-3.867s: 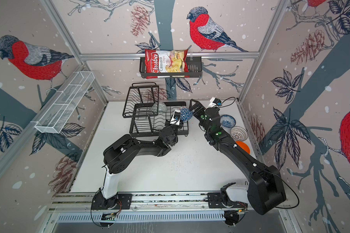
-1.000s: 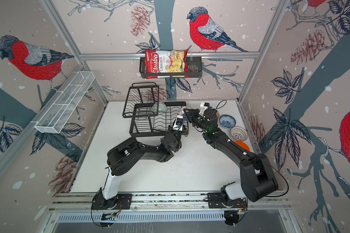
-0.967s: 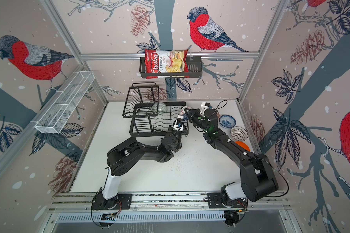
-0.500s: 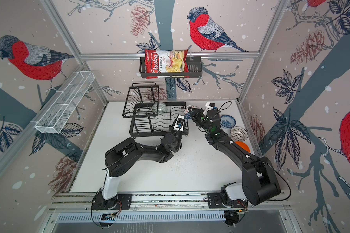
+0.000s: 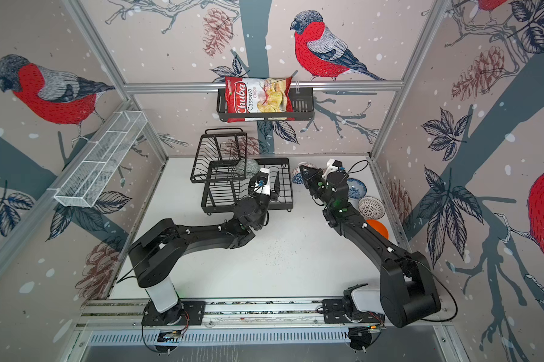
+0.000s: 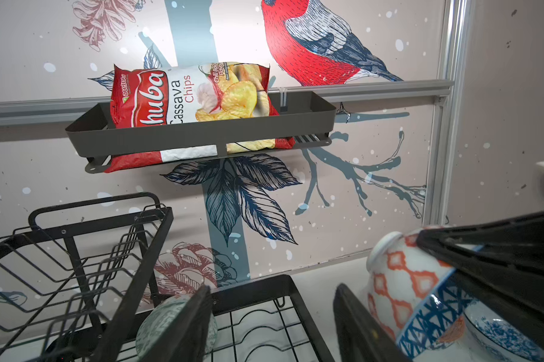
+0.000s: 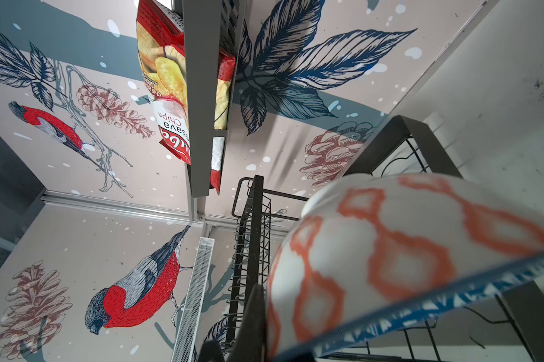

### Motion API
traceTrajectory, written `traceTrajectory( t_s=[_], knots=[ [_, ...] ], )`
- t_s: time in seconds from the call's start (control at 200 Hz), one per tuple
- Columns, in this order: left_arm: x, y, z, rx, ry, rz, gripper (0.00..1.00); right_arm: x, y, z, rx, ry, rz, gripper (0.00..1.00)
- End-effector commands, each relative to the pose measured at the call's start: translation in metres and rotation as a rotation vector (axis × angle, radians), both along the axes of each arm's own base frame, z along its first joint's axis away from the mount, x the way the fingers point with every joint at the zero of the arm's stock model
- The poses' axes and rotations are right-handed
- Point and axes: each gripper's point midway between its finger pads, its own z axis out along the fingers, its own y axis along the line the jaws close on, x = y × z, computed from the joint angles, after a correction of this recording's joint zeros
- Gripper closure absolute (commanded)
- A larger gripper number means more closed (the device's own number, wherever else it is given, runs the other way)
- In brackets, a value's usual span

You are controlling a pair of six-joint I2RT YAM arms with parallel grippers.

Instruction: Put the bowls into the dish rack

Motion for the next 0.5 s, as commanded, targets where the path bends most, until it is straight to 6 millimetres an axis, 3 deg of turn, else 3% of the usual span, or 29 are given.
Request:
traceTrajectory(
  t_s=[0.0,0.2,0.495],
  knots=[
    [0.000,0.004,-0.004,-0.024,0.048,-0.066,0.30,0.000,-0.005,0.021,-0.003,-0.092,-0.031,1.00],
    [-0.002,0.017,0.009,-0.047,0.040,-0.089,0.04,0.001,0.001,0.020,-0.010,-0.102,-0.050,1.00],
    [-0.005,0.037,0.019,-0.102,0.031,-0.215,0.03,0.000,0.046,0.012,-0.026,-0.140,-0.023,1.00]
  ],
)
